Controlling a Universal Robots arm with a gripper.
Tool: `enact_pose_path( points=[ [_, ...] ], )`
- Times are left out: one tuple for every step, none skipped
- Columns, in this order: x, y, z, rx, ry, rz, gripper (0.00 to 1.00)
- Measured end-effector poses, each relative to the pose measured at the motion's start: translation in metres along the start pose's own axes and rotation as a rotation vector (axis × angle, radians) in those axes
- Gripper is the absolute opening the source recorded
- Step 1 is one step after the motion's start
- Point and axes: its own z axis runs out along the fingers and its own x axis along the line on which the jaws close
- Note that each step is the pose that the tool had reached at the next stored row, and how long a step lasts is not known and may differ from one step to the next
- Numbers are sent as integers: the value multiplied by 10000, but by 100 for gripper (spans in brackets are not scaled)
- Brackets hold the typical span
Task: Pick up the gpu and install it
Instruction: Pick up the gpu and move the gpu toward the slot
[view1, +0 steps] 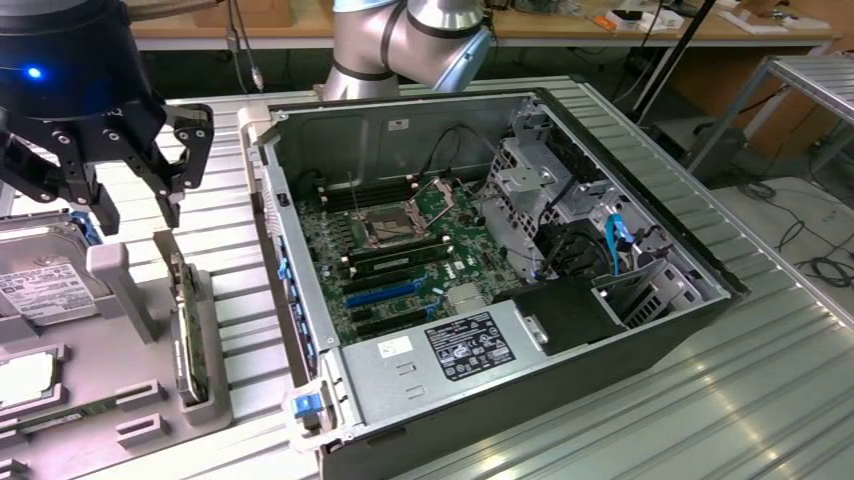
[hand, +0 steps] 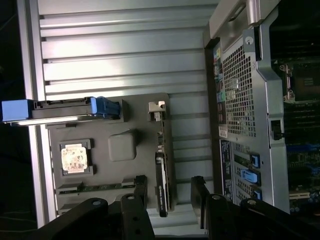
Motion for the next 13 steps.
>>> enact_pose_path(
  points=[
    [0, 0, 6, 0, 0, 0, 48],
    [0, -1, 14, 0, 1, 0, 48],
    [1, -1, 24, 1, 0, 0, 48],
    [1, -2, 38, 0, 0, 1, 48],
    [1, -2, 48, 1, 1, 0, 48],
    [1, -3, 58, 0, 0, 0, 48],
    [2, -3, 65, 0, 0, 0, 48],
    [2, -3, 71, 0, 0, 0, 48],
    [2, -4, 81, 1, 1, 0, 48],
    [2, -4, 101, 0, 0, 0, 48],
    [3, -5, 113, 0, 0, 0, 48],
    [3, -5, 123, 0, 0, 0, 48],
    [3, -6, 132, 0, 0, 0, 48]
  ],
)
